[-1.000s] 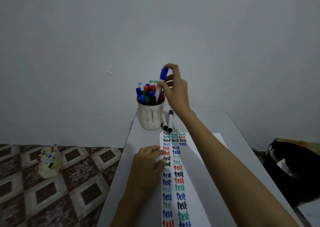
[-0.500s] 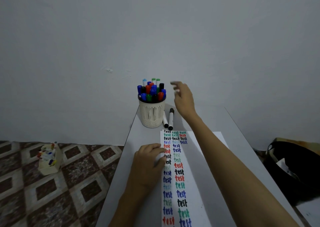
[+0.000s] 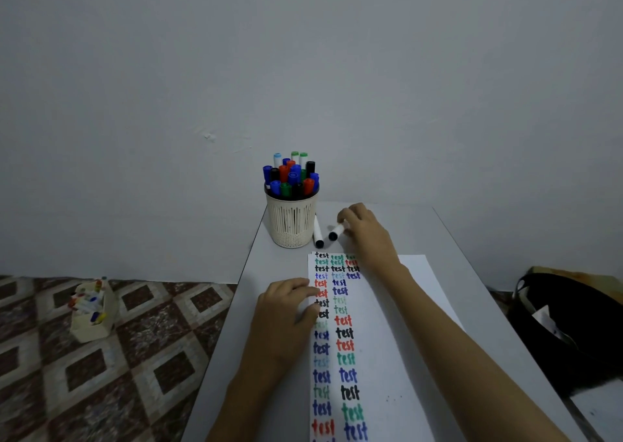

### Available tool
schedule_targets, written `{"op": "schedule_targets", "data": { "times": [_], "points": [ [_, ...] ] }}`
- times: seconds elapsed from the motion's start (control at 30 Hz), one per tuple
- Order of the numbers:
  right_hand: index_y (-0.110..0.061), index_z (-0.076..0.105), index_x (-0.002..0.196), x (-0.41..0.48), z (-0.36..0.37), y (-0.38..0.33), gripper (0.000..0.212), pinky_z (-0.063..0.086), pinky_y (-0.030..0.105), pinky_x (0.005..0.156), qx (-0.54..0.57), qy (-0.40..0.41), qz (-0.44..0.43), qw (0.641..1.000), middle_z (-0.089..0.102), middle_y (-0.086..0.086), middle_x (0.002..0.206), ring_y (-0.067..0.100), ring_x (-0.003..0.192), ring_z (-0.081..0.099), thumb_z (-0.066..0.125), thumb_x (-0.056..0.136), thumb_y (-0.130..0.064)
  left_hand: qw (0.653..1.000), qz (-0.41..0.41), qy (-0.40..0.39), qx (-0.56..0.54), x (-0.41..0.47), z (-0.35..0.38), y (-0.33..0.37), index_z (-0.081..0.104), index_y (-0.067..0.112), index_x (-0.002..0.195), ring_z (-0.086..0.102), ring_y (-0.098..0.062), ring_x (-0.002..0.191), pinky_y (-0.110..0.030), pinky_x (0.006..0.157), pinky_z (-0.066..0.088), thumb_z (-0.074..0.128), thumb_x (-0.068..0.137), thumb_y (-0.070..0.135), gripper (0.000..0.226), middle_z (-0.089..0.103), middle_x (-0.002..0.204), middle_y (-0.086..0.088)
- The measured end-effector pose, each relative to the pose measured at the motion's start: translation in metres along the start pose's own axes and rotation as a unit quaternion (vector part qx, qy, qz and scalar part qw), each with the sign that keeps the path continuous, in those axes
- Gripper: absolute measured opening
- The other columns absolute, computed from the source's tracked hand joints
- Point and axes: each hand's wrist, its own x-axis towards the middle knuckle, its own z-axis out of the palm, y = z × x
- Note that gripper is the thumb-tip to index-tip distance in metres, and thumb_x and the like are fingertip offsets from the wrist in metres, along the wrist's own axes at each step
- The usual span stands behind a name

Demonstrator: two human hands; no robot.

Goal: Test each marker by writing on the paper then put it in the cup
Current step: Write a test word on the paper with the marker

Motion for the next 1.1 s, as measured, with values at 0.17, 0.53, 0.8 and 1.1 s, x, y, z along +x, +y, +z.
{"op": "schedule_targets", "data": {
  "times": [0.17, 0.53, 0.8, 1.1],
  "points": [
    [-0.014, 0.046, 0.094, -0.017, -0.023, -0.022, 0.019, 0.053, 0.034, 0.064, 0.289, 0.068, 0.127, 0.946, 0.061, 0.008, 0.090, 0.022, 0.077, 0.063, 0.062, 0.086, -0.008, 1.000, 0.000, 0.010, -0.014, -0.002, 0.000, 0.003, 0.059, 0.012, 0.119, 0.055, -0.018, 0.109, -0.038, 0.094, 0.045, 0.040, 0.080, 0.050, 0.057, 0.061, 0.120, -0.003],
    [-0.002, 0.053, 0.086, -0.068, -0.048, -0.084, 0.013, 0.040, 0.021, 0.040, 0.634, -0.137, 0.155, 0.745, 0.054, 0.015, 0.058, 0.017, 0.040, 0.048, 0.065, 0.085, 0.004, 0.995, 0.036, 0.031, -0.089, -0.004, -0.006, 0.019, 0.055, 0.020, 0.103, 0.059, -0.004, 0.071, -0.019, 0.063, 0.049, 0.033, 0.091, 0.041, 0.033, 0.059, 0.080, 0.012],
    [0.000, 0.059, 0.086, -0.068, -0.049, -0.077, 0.014, 0.041, 0.021, 0.041, 0.633, -0.161, 0.137, 0.745, 0.059, 0.027, 0.072, 0.018, 0.043, 0.053, 0.067, 0.088, -0.011, 0.993, 0.054, 0.028, -0.104, -0.004, -0.009, 0.020, 0.056, 0.013, 0.106, 0.058, 0.000, 0.056, -0.009, 0.046, 0.041, 0.026, 0.092, 0.040, 0.043, 0.049, 0.055, 0.016],
    [0.009, 0.057, 0.090, -0.064, -0.056, -0.070, 0.020, 0.044, 0.023, 0.047, 0.652, -0.160, 0.105, 0.734, 0.059, 0.030, 0.076, 0.026, 0.051, 0.053, 0.066, 0.088, -0.008, 0.984, 0.032, 0.022, -0.173, -0.007, -0.018, 0.033, 0.054, 0.020, 0.093, 0.054, 0.002, 0.045, -0.005, 0.043, 0.034, 0.041, 0.095, 0.027, 0.015, 0.058, 0.056, 0.020]
  ]
}}
